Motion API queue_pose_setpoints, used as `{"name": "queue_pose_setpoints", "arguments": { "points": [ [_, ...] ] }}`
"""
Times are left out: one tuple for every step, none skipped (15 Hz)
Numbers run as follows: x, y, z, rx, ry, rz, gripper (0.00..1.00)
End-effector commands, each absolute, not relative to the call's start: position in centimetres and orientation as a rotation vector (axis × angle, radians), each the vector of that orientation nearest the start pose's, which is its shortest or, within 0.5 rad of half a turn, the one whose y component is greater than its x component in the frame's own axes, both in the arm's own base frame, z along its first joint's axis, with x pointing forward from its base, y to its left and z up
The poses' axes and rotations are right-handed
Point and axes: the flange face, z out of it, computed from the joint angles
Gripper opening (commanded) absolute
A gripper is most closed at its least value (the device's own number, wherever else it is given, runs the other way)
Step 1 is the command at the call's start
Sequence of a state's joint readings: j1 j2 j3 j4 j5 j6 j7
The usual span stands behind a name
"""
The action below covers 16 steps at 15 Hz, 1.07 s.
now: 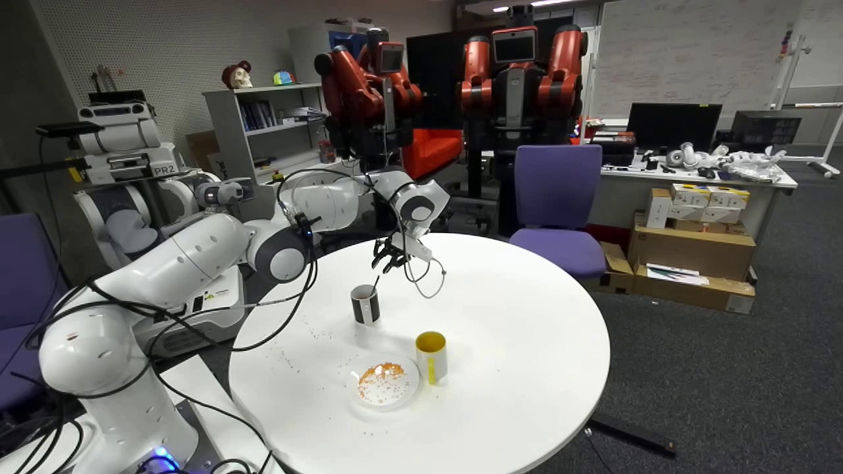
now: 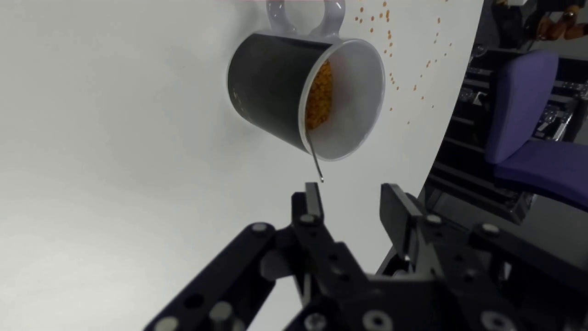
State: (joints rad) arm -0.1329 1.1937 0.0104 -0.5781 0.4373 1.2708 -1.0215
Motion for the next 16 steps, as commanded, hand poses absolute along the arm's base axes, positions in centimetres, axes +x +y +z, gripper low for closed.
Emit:
{"name": "queue_pose_setpoints", "arguments": {
  "points": [
    [74.5,-4.4,25.9,-2.223,-1.123,0.215,0.75],
    [74.5,-4.6,26.3,-2.223,-1.121,0.205,0.81],
    [74.5,-4.8,26.6,-2.226,-1.119,0.203,0.9],
    [74.3,-5.2,27.0,-2.229,-1.127,0.219,0.96],
    [73.8,-5.6,27.6,-2.232,-1.141,0.264,0.99],
    [73.6,-5.9,28.2,-2.238,-1.14,0.286,1.0],
    [73.4,-6.4,29.1,-2.257,-1.14,0.299,1.0],
    [73.3,-6.9,30.2,-2.279,-1.137,0.302,1.0],
    [73.3,-7.3,31.3,-2.308,-1.14,0.302,1.0],
    [73.4,-7.9,32.6,-2.349,-1.139,0.294,1.0],
    [73.4,-8.4,33.8,-2.378,-1.144,0.281,1.0],
    [73.4,-8.8,35.1,-2.41,-1.148,0.272,1.0],
    [73.4,-9.2,36.3,-2.429,-1.151,0.254,1.0],
    [73.3,-9.4,37.5,-2.452,-1.154,0.243,1.0],
    [73.2,-9.8,38.9,-2.471,-1.153,0.225,1.0],
    [73.1,-10.1,40.1,-2.495,-1.16,0.214,1.0]
  ]
}}
